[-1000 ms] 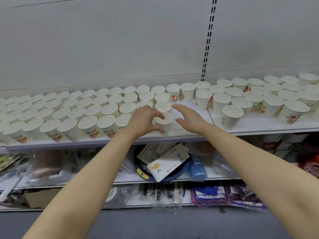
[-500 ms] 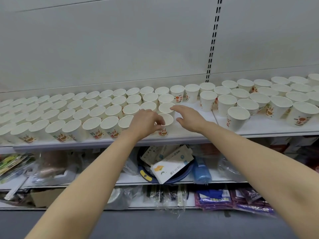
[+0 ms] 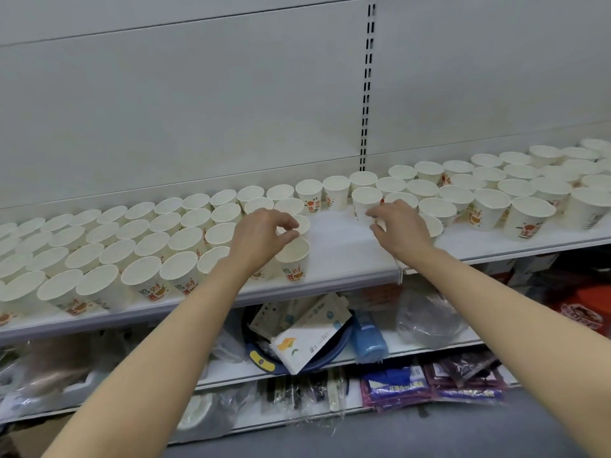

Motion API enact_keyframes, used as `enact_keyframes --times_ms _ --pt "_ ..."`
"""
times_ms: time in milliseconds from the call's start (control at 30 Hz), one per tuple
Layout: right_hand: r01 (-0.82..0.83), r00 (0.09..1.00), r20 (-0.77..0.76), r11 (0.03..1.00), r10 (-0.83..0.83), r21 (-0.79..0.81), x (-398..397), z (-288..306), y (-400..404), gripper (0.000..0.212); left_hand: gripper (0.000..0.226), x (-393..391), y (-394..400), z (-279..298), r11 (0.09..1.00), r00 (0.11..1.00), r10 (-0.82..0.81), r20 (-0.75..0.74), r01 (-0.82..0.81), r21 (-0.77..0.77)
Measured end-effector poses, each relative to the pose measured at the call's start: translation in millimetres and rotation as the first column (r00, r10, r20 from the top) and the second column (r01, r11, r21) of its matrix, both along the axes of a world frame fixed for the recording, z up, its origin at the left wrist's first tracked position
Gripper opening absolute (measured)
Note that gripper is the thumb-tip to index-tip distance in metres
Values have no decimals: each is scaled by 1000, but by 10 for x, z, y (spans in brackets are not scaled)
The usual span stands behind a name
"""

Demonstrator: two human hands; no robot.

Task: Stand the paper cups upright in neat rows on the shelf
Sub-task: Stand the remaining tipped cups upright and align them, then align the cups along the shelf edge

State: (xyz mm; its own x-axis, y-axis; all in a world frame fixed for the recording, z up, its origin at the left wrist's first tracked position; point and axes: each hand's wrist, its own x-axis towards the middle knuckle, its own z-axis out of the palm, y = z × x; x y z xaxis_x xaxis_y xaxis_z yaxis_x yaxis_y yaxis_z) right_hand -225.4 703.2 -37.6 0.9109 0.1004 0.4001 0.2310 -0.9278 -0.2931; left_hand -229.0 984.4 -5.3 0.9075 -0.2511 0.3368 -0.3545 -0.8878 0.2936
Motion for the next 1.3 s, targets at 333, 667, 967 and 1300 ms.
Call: enact_keyframes --times_ms 333,667,967,1300 --pt "-34 998 -47 999 33 -37 586 249 -488 24 13 798 -854 117 999 996 -11 -89 7 -41" --pt "-242 958 148 969 246 -47 144 32 -1142 30 14 1257 -1678 -74 911 981 -184 -61 194 363" --pt "-346 910 214 935 355 -82 58 -252 -1137 20 9 1263 -915 211 975 956 -108 -273 156 161" --pt "-378 925 82 923 372 79 420 -195 -503 7 28 1325 -712 160 918 953 -85 -290 188 349"
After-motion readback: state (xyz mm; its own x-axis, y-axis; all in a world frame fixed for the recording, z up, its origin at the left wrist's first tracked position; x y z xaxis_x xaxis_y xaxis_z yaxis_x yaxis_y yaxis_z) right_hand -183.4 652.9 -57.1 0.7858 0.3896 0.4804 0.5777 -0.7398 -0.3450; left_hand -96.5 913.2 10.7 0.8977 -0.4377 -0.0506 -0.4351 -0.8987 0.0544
